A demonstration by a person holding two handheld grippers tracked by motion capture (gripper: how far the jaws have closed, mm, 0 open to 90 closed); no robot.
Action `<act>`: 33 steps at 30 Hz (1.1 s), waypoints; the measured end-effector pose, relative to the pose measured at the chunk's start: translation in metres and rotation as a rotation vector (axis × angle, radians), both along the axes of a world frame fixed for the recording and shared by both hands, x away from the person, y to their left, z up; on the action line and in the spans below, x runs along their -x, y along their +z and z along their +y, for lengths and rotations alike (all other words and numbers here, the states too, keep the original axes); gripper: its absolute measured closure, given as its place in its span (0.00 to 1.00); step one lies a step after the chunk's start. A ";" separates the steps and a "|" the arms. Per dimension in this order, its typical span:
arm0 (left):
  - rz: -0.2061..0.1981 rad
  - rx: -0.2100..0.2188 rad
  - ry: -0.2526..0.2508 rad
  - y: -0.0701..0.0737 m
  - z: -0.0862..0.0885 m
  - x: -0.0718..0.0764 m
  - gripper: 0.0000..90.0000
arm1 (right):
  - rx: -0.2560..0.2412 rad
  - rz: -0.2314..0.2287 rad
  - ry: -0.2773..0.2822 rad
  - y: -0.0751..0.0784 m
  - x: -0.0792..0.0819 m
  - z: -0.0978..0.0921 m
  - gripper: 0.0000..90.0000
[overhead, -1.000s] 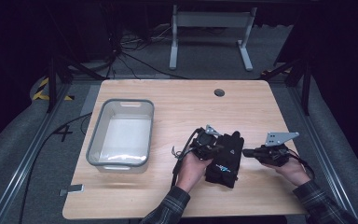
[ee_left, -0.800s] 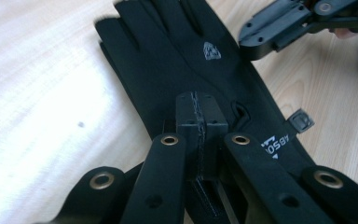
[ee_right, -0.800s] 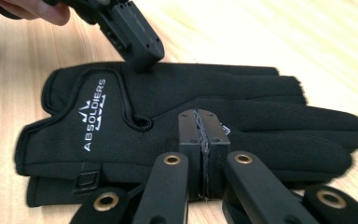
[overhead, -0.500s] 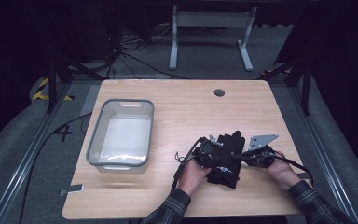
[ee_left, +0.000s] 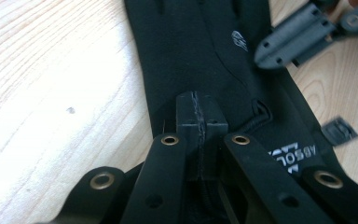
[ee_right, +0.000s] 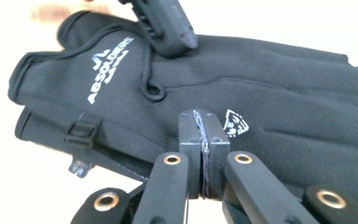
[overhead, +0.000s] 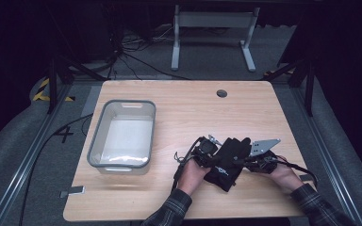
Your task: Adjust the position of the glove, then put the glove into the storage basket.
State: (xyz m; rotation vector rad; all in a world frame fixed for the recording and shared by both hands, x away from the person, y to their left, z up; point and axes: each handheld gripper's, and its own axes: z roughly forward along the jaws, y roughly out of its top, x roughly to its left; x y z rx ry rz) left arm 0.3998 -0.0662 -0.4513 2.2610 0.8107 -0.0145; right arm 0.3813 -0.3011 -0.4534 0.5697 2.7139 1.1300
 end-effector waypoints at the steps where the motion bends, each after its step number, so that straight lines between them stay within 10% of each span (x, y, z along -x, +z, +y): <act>1: -0.002 0.001 0.005 0.000 0.001 -0.001 1.00 | 0.001 0.000 0.007 0.000 0.001 0.001 1.00; 24: -0.009 -0.006 -0.016 0.000 -0.003 -0.005 1.00 | -0.021 0.025 0.099 -0.002 0.022 0.018 1.00; 33: -0.030 -0.004 -0.029 0.011 0.002 -0.003 0.96 | -0.073 0.005 0.038 0.012 0.021 -0.007 0.97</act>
